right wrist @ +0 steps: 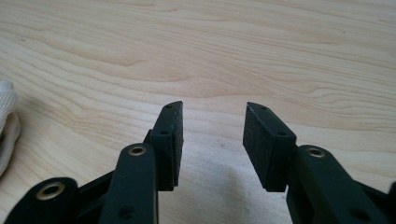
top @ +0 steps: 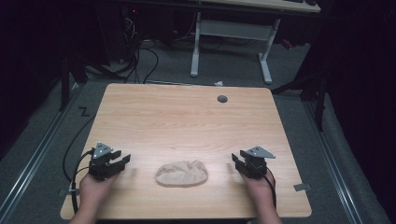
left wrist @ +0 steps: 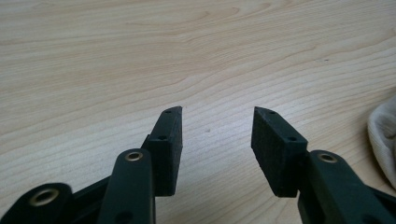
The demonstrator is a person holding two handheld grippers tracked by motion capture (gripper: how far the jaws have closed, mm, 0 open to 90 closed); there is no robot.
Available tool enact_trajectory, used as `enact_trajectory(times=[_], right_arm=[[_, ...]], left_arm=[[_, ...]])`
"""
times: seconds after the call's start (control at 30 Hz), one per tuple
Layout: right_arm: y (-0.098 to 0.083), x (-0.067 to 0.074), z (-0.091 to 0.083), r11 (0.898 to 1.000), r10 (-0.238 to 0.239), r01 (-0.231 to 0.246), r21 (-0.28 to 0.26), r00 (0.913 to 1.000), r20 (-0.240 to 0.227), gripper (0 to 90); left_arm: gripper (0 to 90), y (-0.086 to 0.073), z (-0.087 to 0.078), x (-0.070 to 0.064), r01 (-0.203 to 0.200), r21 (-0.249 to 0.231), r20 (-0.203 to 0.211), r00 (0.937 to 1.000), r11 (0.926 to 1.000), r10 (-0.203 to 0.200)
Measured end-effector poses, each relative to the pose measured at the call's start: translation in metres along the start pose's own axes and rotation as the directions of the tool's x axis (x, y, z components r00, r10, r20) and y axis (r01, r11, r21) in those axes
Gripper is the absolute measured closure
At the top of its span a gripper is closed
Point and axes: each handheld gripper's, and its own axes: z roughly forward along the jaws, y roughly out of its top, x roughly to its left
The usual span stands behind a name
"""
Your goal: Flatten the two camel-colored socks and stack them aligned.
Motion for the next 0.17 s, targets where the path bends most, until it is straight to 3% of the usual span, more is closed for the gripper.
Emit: enact_trajectory(times=[0.17], right_arm=[[0.0038,0.0010,0.0040,1.000,-0.011,0.011,-0.001,0.9999,0.004,58.3]], left_arm=[[53.0,-0.0027,-0.0054,-0.0025,-0.031,0.002,-0.013,0.9994,0.9995,0.031]])
